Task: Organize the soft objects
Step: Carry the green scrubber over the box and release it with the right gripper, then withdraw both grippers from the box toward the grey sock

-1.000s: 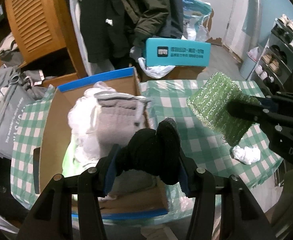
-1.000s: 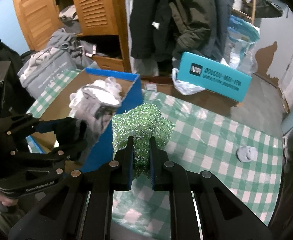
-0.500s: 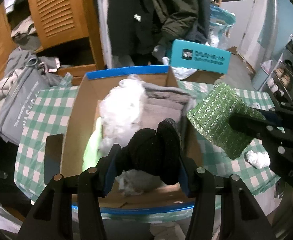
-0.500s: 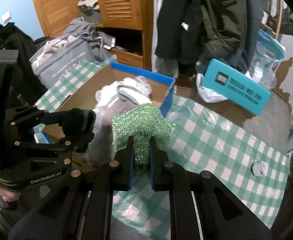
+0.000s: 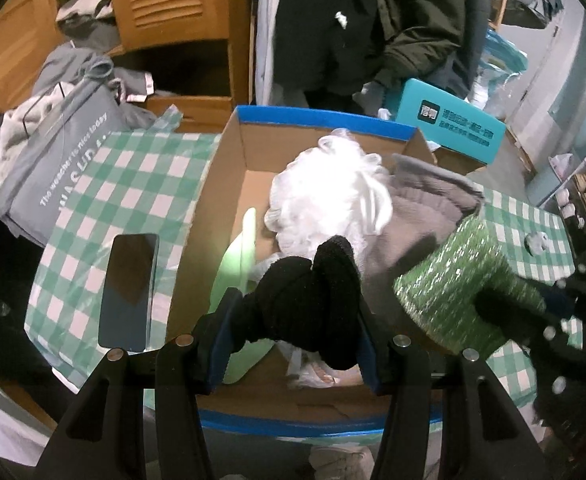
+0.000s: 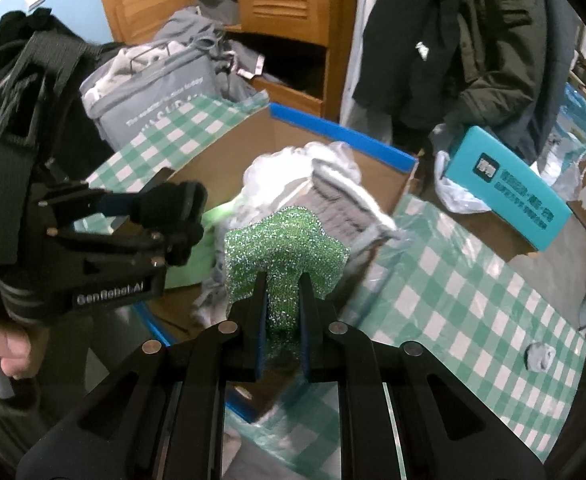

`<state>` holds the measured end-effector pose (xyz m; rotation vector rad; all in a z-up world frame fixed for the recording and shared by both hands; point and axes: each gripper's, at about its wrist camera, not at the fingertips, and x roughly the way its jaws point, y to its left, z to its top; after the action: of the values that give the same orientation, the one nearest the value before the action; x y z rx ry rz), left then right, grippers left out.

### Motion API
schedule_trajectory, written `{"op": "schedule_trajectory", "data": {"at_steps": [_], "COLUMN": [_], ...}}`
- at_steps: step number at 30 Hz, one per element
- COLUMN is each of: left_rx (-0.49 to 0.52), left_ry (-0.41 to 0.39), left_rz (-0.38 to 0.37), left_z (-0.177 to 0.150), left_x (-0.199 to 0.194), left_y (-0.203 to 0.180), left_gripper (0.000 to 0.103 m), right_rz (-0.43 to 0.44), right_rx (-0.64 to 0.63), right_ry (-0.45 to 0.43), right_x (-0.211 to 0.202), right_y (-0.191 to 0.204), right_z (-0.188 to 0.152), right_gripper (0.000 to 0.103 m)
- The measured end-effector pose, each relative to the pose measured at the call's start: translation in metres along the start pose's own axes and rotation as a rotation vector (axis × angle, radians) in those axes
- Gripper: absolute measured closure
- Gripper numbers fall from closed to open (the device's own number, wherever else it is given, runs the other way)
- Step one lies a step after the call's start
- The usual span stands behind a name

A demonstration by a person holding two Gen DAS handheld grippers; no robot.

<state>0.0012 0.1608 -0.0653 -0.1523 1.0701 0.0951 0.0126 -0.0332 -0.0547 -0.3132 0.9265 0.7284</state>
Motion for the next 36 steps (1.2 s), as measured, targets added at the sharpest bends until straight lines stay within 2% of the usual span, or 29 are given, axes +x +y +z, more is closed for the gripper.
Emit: {"op": "schedule_trajectory", "data": {"at_steps": [12, 15, 17, 19, 22, 28, 31, 36], "left_rx": [-0.018, -0.020, -0.022, -0.022, -0.023, -0.017, 0.009, 0.053], "left_ry": [0.055, 0.057, 0.052, 0.044, 0.028, 0.022, 0.017, 0.000], "left_rz": [0.034, 0.054, 0.069, 0.075, 0.079, 0.055, 0.049, 0.037], "left_z": [-0.006, -0.006, -0.006, -0.006, -0.004, -0.004, -0.005, -0.004], "left_x": [0.016, 0.015, 0.013, 0.011, 0.007, 0.004, 0.002, -0.005], "left_y": [0.015, 0.017, 0.019, 0.020, 0.020, 0.014, 0.004, -0.014], "left_gripper": [0.044, 0.037, 0.033, 0.025, 0.024, 0.024, 0.024, 0.024], "right_rz": [0.037, 0.053, 0.043, 0.040, 0.041, 0.029, 0.018, 0.005], "right_rx": [0.013, 0.026, 0.025, 0.028, 0.039, 0.075, 0.100, 0.133], "right_ry": [0.057, 0.070, 0.072, 0.063, 0.052, 0.026, 0.019, 0.017], "right_x": [0.033, 0.038, 0.039, 0.037, 0.033, 0.021, 0.016, 0.009], "right_y": [0.007, 0.006, 0.006, 0.006, 0.003, -0.011, -0.022, -0.038], "right_z": [-0.001, -0.001, -0.002, -0.002, -0.001, -0.001, -0.003, -0.011], "right_gripper": [0.091, 0.084, 0.075, 0.070, 0.059, 0.057, 0.053, 0.053]}}
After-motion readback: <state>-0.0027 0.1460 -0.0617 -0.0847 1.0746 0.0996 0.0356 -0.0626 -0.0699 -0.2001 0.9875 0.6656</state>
